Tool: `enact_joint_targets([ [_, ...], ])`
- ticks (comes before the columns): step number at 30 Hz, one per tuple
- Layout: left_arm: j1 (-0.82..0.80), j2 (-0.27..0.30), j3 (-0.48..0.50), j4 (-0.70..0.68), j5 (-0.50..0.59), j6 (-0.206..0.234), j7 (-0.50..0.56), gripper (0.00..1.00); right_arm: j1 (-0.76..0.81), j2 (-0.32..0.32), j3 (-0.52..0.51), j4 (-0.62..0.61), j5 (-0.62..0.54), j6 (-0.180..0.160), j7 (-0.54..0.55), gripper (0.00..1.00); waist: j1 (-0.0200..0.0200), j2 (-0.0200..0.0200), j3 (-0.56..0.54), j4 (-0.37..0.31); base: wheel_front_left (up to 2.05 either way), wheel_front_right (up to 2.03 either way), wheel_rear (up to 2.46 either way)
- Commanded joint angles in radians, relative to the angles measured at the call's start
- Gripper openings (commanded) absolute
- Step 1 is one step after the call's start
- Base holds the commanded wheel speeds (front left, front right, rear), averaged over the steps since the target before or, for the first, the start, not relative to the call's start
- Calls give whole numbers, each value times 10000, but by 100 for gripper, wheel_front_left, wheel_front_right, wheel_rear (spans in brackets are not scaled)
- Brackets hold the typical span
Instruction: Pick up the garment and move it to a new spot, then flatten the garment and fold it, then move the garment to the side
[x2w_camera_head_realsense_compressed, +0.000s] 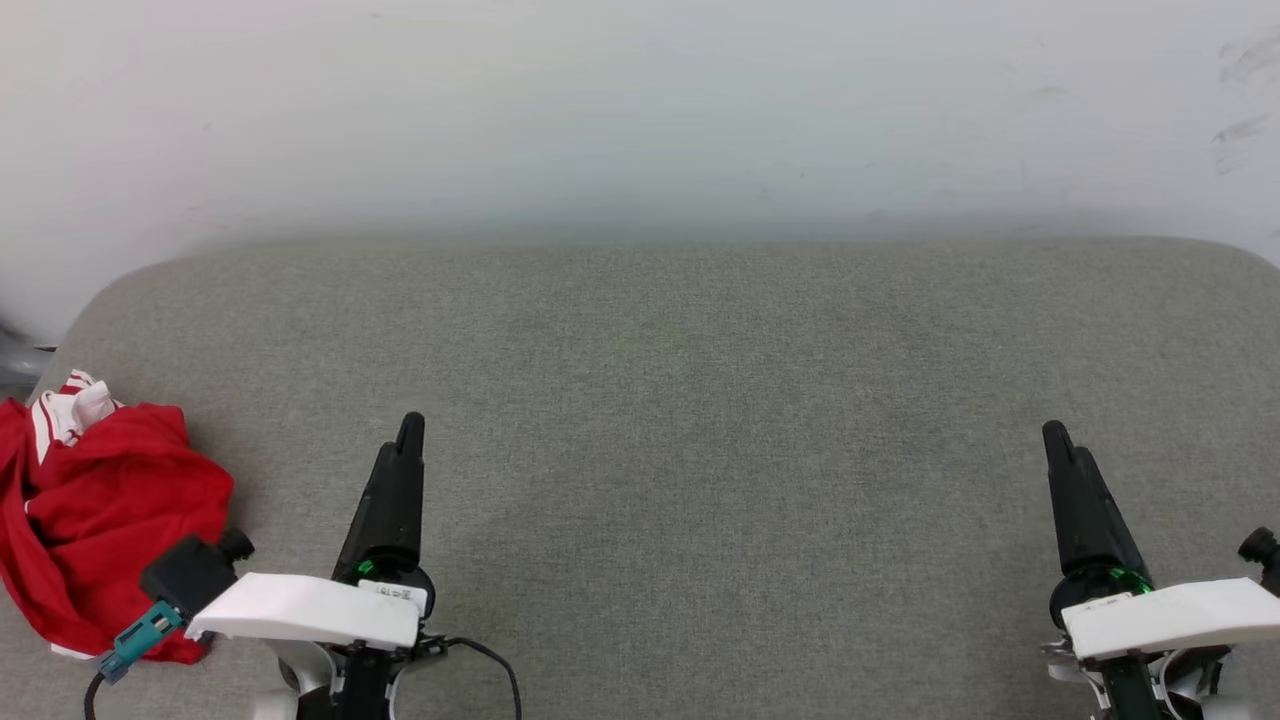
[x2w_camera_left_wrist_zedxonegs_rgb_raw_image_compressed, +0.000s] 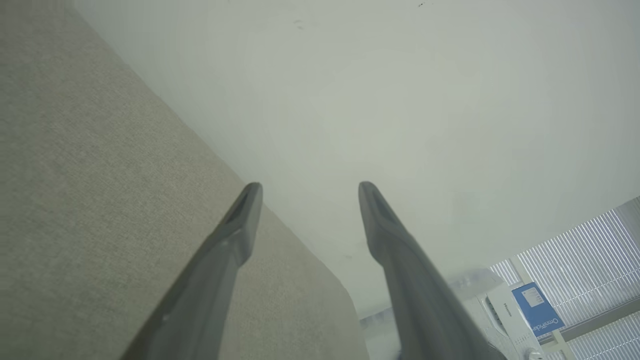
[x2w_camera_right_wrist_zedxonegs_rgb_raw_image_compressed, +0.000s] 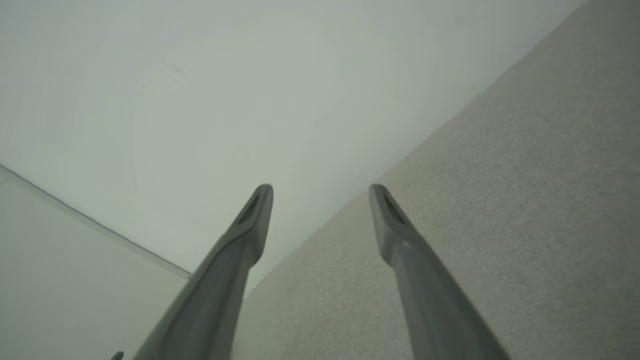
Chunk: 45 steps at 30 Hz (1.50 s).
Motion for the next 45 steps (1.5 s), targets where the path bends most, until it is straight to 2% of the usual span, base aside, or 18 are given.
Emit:
enact_joint_targets([
  [1,-66,33,-70,-179,624,-22,-96,100,-7,-55,7,-244,-641,1,-45,100,0,0,-8,5,0,0,0],
  [14,44,236,-24,-137,4058,26,-481,100,278,9,-169,-848,-3922,1,18,100,0,0,-20,33,0,0,0],
  [21,67,412,-147,-113,5410,209,-683,100,379,39,-281,-1042,-5293,1,40,100,0,0,-16,20,0,0,0],
  [33,167,628,-390,-133,6823,466,-1007,100,517,116,-285,-1159,-6986,1,146,100,0,0,-27,25,0,0,0],
  [45,232,736,-575,179,7840,564,-1292,100,733,180,-322,-1365,-8033,1,277,100,0,0,-34,47,0,0,0],
])
